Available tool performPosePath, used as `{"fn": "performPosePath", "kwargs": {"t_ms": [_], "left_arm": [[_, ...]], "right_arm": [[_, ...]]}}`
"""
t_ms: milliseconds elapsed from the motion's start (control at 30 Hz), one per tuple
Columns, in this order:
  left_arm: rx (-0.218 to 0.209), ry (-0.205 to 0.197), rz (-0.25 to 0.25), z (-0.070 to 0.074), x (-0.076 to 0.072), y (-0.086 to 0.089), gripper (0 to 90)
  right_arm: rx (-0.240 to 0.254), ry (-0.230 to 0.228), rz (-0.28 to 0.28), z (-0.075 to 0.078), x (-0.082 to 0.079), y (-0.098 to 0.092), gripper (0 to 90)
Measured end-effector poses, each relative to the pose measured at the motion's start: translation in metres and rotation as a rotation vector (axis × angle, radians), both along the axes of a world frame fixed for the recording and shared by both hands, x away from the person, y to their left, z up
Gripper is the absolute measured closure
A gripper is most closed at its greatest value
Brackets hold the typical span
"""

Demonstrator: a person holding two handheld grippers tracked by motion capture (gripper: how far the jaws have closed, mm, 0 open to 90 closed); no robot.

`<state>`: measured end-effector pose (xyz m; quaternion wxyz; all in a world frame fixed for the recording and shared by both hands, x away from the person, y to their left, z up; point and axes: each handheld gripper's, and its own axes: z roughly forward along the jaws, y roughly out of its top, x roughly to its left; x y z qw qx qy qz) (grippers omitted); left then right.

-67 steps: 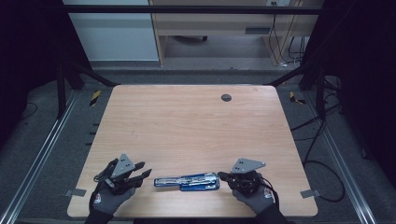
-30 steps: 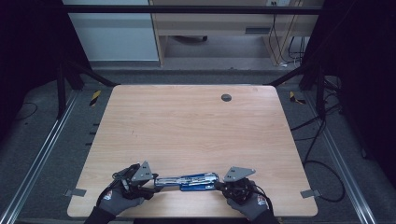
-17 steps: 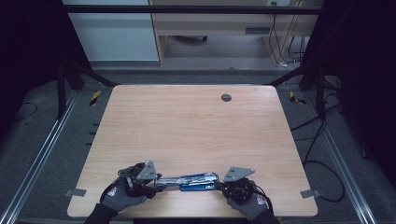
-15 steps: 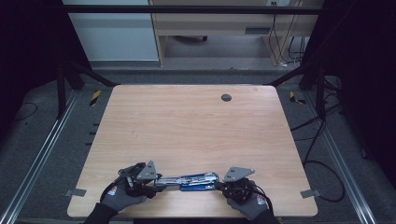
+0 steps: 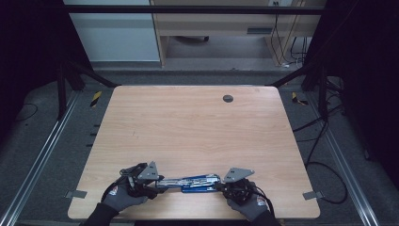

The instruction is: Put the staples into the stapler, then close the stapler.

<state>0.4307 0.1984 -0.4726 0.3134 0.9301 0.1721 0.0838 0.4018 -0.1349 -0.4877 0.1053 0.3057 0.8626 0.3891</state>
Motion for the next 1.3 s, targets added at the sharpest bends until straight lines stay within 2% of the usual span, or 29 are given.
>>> {"fn": "performPosePath", "kwargs": {"t_ms": [500, 833, 1300], "left_arm": [[0.032, 0.006, -0.029, 0.002, 0.003, -0.002, 55.7], [0.038, 0.010, -0.036, 0.004, 0.004, -0.003, 56.1], [0.075, -0.010, -0.048, 0.011, 0.002, -0.007, 56.5]], "right_arm": [[-0.007, -0.009, 0.000, 0.000, 0.000, 0.000, 90.0], [-0.002, -0.009, -0.001, 0.000, 0.001, 0.000, 90.0], [-0.009, -0.014, 0.010, 0.000, 0.001, 0.001, 90.0]]}}
